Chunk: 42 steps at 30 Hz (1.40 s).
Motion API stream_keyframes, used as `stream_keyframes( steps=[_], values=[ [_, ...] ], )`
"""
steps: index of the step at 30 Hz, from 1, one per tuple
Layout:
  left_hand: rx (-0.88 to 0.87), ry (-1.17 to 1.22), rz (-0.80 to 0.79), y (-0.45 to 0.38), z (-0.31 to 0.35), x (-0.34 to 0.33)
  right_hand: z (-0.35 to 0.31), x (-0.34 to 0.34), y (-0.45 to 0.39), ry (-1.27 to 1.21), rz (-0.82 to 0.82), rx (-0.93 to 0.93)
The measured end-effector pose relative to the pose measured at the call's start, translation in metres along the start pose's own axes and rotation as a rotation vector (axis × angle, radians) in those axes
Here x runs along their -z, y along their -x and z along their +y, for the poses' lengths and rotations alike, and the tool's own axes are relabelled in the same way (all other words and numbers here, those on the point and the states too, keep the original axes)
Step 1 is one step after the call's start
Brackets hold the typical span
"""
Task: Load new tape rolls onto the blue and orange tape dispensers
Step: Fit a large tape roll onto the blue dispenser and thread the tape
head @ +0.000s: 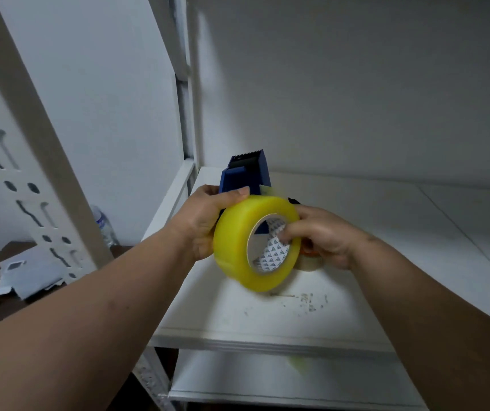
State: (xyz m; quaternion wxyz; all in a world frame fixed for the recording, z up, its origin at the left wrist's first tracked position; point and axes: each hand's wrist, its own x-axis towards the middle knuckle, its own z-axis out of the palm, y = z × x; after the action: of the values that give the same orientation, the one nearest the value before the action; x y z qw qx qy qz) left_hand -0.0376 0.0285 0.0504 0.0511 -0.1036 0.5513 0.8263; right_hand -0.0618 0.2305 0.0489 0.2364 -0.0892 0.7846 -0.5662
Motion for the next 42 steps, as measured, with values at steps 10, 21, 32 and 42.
stream_keyframes(
  steps=[10, 21, 32, 42],
  values=[
    [0.013, -0.155, 0.268, -0.006, -0.015, 0.019, 0.012, -0.017, 0.020, -0.406, 0.042, 0.051],
    [-0.043, -0.089, 0.333, 0.007, -0.021, -0.003, 0.000, -0.038, 0.030, -0.372, 0.514, 0.184],
    [-0.023, -0.050, 0.345, 0.010, -0.027, -0.020, 0.019, -0.098, 0.032, -0.003, 0.527, 0.459],
    [0.062, 0.020, 0.094, 0.003, -0.010, 0.007, 0.013, -0.115, 0.014, 0.133, 0.509, 0.522]
  ],
)
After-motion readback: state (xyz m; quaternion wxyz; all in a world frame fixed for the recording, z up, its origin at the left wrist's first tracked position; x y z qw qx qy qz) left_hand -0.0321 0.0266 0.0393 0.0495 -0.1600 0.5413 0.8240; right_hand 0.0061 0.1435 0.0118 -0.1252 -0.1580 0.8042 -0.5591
